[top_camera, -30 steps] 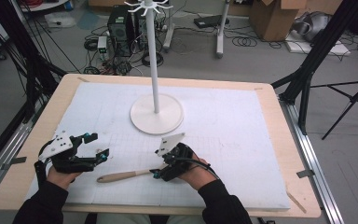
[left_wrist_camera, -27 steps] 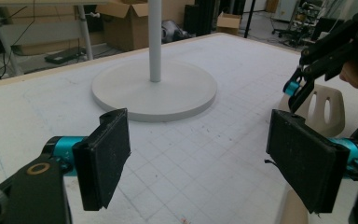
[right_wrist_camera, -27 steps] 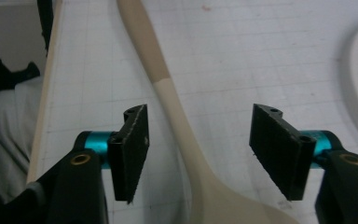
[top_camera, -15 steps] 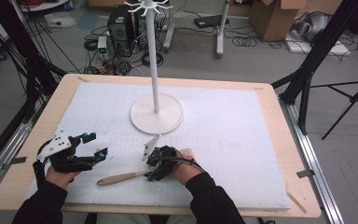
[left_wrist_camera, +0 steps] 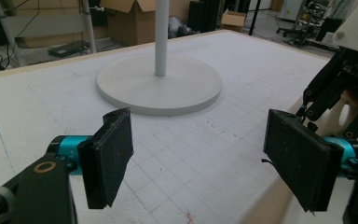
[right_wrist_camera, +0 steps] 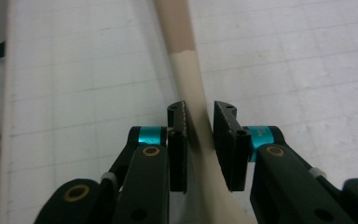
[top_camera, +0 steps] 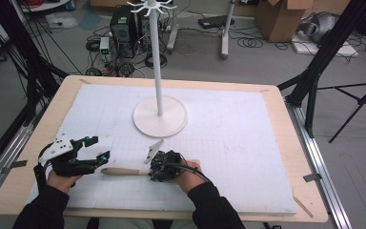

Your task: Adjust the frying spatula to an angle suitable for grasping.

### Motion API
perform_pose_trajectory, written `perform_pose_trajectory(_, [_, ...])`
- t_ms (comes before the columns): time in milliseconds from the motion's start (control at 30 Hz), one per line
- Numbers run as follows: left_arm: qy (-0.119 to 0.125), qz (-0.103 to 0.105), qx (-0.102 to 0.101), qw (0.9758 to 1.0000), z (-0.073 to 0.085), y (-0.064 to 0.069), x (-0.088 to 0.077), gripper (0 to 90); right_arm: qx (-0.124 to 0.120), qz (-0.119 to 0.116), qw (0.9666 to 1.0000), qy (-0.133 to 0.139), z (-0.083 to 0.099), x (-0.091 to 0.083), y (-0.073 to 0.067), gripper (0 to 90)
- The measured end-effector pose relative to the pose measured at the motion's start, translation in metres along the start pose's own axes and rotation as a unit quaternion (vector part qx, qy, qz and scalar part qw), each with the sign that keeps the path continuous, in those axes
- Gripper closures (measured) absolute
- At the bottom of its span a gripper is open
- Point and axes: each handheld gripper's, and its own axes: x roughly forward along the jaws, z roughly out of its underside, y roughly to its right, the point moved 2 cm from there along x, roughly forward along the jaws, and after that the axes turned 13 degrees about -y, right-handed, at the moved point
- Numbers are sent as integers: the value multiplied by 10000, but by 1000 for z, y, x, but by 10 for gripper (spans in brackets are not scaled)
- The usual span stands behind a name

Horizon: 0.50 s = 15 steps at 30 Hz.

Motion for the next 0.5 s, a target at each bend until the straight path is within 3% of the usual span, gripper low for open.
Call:
perform_pose_trajectory(100, [12,2,3,10000,0,1,0,245,192,140,9997,-14,3,-1,1,778])
perform_pose_trajectory(133, [-4,4,-1,10000,0,0,0,246,588,125,9982,63,9,-3,6,778])
perform_pose_trajectory(433, [-26,4,17,10000,0,1,1,249,1110,336,9932,118,26,-8,11,779])
perform_pose_trajectory(500, [-26,-15,5,10000,0,1,1,251,1404,294,9895,173,32,-10,13,778])
